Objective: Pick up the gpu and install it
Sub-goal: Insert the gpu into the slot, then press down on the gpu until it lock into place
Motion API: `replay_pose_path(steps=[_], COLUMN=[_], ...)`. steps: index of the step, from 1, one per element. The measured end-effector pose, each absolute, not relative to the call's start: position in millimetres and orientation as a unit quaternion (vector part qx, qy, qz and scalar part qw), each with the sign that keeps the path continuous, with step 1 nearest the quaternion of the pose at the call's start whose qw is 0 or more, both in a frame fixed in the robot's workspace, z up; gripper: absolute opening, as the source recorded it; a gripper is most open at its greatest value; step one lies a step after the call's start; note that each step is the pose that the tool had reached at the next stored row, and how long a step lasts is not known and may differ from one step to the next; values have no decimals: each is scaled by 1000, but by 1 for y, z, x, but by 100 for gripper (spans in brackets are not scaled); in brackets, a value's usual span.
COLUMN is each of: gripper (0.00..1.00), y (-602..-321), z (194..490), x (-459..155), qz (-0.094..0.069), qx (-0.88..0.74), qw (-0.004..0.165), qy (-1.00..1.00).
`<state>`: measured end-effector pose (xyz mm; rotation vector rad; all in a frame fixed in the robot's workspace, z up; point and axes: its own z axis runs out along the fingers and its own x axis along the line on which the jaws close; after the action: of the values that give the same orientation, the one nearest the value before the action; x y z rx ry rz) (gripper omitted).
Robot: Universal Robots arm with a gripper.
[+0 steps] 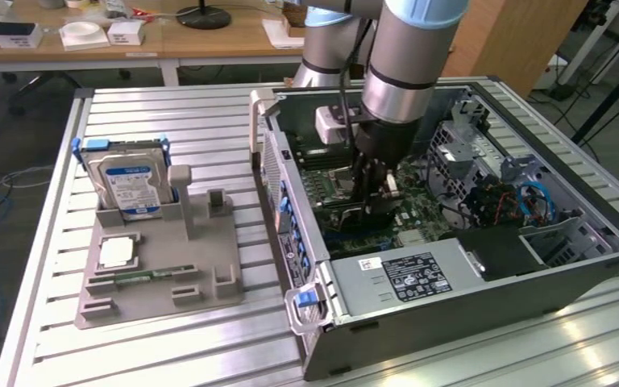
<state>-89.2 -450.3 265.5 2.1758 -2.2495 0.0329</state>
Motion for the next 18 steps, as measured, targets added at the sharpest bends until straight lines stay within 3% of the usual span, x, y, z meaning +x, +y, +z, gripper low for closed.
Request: replay_pose_path(steps=[3,5,6,7,11,14,18], gripper=[44,31,31,25,23,11,11], y=[-450,-450,-450,-450,-450,-450,-450], z=[279,281,281,281,281,281,281], x=[-89,-89,-89,-89,-89,-89,-89], qz=[11,11,10,11,11,11,11], qx=[695,695,695,695,695,695,695], qw=[6,6,6,6,6,6,6], qy=[-719,-719,-719,-719,-719,-719,-719])
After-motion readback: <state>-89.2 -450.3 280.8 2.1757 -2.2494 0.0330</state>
